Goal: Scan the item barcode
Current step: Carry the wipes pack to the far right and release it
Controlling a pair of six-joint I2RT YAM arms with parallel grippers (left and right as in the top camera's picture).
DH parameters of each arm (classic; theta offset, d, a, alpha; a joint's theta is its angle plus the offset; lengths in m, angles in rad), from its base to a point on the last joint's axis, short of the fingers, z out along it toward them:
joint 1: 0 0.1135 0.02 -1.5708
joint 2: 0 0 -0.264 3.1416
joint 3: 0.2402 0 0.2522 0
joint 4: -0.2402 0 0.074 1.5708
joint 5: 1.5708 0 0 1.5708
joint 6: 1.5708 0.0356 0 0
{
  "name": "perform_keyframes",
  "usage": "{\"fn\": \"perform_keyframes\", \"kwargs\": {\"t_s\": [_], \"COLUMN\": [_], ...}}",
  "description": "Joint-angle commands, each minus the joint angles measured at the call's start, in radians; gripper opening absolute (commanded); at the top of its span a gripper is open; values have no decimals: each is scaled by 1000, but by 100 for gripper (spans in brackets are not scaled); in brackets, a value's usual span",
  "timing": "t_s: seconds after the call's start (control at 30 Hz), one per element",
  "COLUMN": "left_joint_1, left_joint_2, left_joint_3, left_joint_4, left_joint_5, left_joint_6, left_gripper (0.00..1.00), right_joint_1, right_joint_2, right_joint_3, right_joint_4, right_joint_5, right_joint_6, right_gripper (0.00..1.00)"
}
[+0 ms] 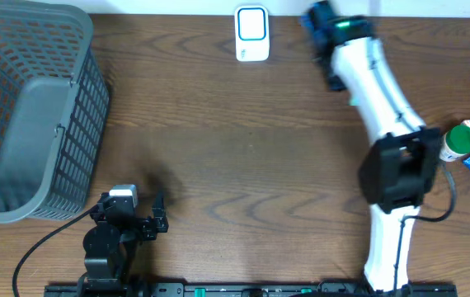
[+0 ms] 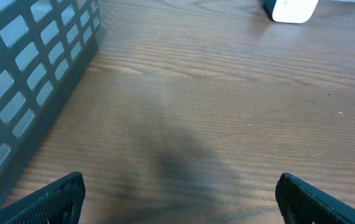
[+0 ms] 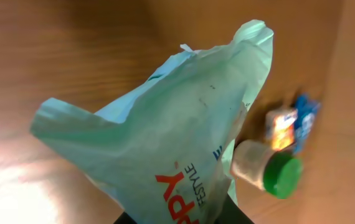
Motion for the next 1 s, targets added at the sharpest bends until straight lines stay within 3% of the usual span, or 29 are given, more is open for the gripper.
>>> {"fn": "perform_keyframes", "kwargs": {"t_s": [0.0,0.17,0.53,0.6,0.67,0.7,0.73,0.97], "left_joint_1": [5,5,5,5,5,5,5,5], "left_joint_2": [-2,-2,-2,-2,-2,-2,-2,-2], "left_joint_3": [-15,-15,-15,-15,-15,-15,-15,-15], "left_joint_4": [0,0,0,0,0,0,0,0], "left_joint_5": [-6,-7,-7,-7,-7,-7,-7,-7], "left_joint_6": [17,17,17,17,17,17,17,17], "left_gripper": [98,98,98,98,98,98,98,98], "right_joint_1": [-159,-336,-541,-558,-563,-563,-559,-509], "right_joint_2": [30,79,122,114,99,86,73,-129], "right_joint_3": [8,8,9,13,13,13,13,13], "right_joint_4": [37,116,159,144,128,121,117,105], "right_joint_5": [-206,-356,-322,-323,-326,-327,-325,-351], "right_joint_6": [84,85,83,84,83,83,82,84], "right_gripper": [1,1,1,25,35,56,99,99]}}
